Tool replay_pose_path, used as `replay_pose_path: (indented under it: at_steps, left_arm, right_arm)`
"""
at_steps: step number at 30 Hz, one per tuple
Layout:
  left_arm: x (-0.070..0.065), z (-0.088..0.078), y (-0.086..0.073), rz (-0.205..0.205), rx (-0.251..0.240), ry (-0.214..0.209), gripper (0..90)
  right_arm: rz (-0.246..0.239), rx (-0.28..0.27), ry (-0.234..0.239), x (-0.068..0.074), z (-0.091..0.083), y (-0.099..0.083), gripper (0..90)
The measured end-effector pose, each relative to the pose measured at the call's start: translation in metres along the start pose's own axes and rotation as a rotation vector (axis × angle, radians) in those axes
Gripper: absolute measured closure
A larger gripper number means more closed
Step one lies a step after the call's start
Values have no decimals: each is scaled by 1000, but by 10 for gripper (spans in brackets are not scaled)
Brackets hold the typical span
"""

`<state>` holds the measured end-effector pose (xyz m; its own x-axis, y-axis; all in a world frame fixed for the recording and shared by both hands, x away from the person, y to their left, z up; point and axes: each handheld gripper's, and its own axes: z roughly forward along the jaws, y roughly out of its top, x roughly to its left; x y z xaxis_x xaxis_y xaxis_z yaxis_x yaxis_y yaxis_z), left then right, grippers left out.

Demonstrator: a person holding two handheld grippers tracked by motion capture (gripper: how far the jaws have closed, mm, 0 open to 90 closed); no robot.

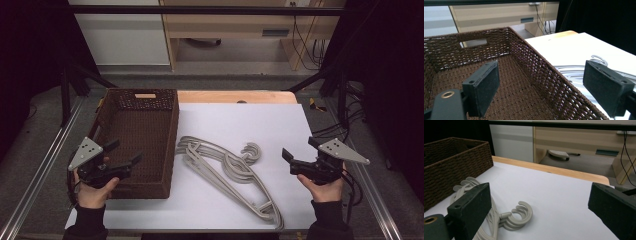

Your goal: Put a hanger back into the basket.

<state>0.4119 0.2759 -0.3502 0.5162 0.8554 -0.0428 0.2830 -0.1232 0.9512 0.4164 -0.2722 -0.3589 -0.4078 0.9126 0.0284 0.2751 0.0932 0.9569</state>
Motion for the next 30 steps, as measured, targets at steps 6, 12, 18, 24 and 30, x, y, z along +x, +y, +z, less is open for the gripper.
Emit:
replay_pose_path:
  at_steps: [6,12,18,24,30]
  left_arm:
    - [-3,3,-1,8,16,1,138]
    - [-6,5,-2,18,26,4,139]
    - [-10,6,-2,29,34,0,139]
    - [-12,5,-2,28,33,-3,140]
    - [-15,5,-2,42,43,-8,140]
  right_arm:
    - [-3,27,-3,2,-3,1,65]
    - [-36,82,10,10,-2,2,103]
    - [-81,192,48,24,7,-4,157]
    - [-101,264,89,35,15,-13,216]
    - [-122,357,126,46,27,-29,331]
